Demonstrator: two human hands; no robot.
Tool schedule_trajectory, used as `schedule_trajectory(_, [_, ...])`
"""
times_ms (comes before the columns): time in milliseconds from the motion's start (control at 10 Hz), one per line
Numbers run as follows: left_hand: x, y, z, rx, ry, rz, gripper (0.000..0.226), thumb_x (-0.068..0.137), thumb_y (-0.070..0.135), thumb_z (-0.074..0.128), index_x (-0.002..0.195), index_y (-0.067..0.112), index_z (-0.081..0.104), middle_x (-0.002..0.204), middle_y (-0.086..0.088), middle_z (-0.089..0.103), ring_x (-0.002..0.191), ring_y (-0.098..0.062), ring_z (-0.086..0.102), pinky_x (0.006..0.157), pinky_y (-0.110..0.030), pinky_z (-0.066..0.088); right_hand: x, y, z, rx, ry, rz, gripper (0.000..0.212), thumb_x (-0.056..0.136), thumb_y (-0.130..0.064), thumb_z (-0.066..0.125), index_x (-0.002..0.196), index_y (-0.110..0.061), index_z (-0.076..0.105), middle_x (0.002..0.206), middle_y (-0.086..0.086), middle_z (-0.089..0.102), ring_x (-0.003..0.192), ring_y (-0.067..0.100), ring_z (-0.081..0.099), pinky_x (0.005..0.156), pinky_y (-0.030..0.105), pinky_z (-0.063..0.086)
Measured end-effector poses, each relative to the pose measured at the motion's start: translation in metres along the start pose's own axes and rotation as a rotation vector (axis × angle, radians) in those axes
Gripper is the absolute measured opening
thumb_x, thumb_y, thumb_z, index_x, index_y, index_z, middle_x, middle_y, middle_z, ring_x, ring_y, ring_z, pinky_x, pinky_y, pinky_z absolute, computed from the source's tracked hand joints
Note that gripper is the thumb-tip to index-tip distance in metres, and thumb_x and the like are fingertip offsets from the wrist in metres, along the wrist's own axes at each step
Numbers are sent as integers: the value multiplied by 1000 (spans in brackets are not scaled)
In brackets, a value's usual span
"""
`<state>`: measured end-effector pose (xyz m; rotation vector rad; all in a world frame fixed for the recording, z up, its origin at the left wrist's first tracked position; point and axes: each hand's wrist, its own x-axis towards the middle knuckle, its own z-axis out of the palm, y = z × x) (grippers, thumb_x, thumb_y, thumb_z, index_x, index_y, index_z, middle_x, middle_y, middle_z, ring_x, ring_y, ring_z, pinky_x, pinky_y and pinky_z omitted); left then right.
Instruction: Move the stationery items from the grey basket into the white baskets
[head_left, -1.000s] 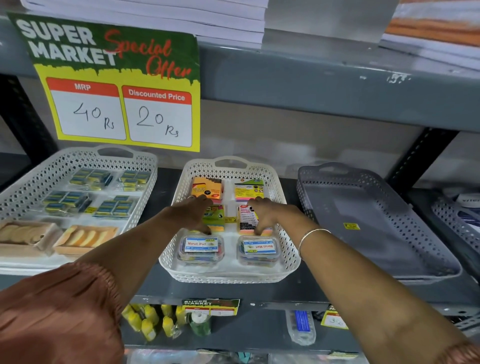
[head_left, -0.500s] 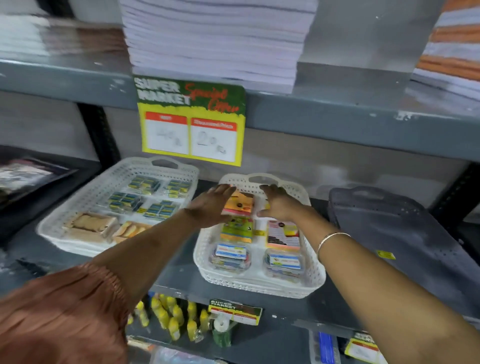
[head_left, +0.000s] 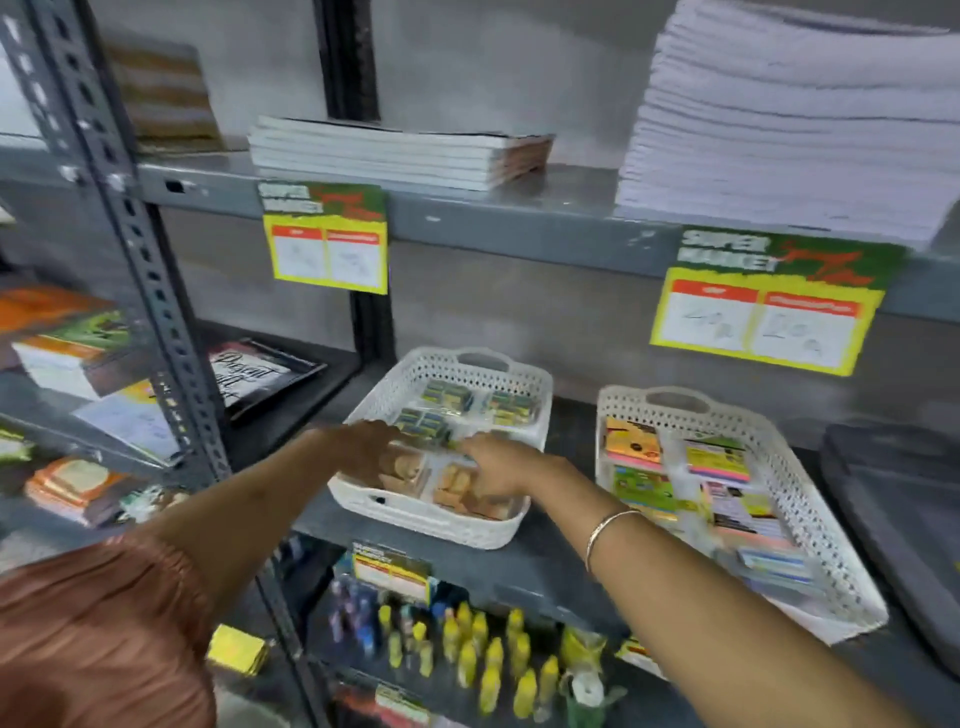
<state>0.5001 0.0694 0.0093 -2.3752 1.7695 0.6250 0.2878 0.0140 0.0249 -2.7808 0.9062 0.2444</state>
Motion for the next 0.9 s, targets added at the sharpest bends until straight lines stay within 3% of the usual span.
schedule_trajectory(100, [18,-24,12,-199,-10,-15,59,82,9,67,135,6,39,141,-19,41,118,-25,45,97,-32,40,6,-13,17,-38,-48,57,58,84,-23,64,135,-8,42,136,15,47,122,34,51,94,41,48])
schedule_trajectory(200, [26,-21,23,-604,-30,-80,11,86,9,57,97,10,58,99,-15,58,78,-14,49,61,-22,48,6,-15,27,-62,-36,131,65,88,-13,58,146,-8,28,146,14,40,129,34,47,98,41,46])
schedule_trajectory(300, [19,-6,22,-782,0,-108,22,89,7,49,69,16,49,67,-2,48,61,-12,43,57,-24,41,5,-14,28,-36,-34,176,63,89,-9,54,146,-10,28,144,15,44,126,34,49,94,39,46])
schedule_trajectory(400, [12,10,21,-1022,-46,-153,29,92,9,44,65,15,46,44,2,49,45,-11,48,59,-25,41,4,-16,28,-12,-38,196,61,90,-13,55,145,-14,30,142,14,46,126,33,49,94,38,45])
schedule_trajectory(500, [8,11,20,-1085,-76,-139,29,93,9,43,65,14,47,40,2,50,36,-8,50,50,-21,43,3,-16,29,-12,-33,200,61,91,-16,56,145,-16,30,142,13,46,126,33,50,95,38,46])
schedule_trajectory(600, [5,9,17,-1104,-40,-94,24,90,6,46,67,12,51,50,-2,52,43,-12,51,57,-23,44,8,-13,31,-5,-25,217,62,89,-14,57,145,-18,30,142,12,47,124,33,51,94,38,46])
schedule_trajectory(700, [5,8,18,-1117,-34,-85,23,91,5,45,69,10,51,45,-2,52,38,-11,51,54,-24,46,7,-16,31,-9,-37,217,62,90,-19,58,146,-18,30,143,12,46,125,32,50,96,37,45])
schedule_trajectory(800, [0,6,17,-1232,-48,-77,10,93,13,49,97,3,50,69,-6,62,53,-13,62,67,-34,51,2,-19,23,33,-32,232,76,87,-29,63,150,-16,23,152,13,35,137,32,37,105,39,39])
schedule_trajectory(900, [-6,7,11,-1105,12,19,60,85,33,64,132,10,35,123,-11,54,106,-27,56,94,-45,40,-2,-16,18,65,58,252,85,84,-35,67,151,-14,19,155,13,29,142,32,28,112,40,33])
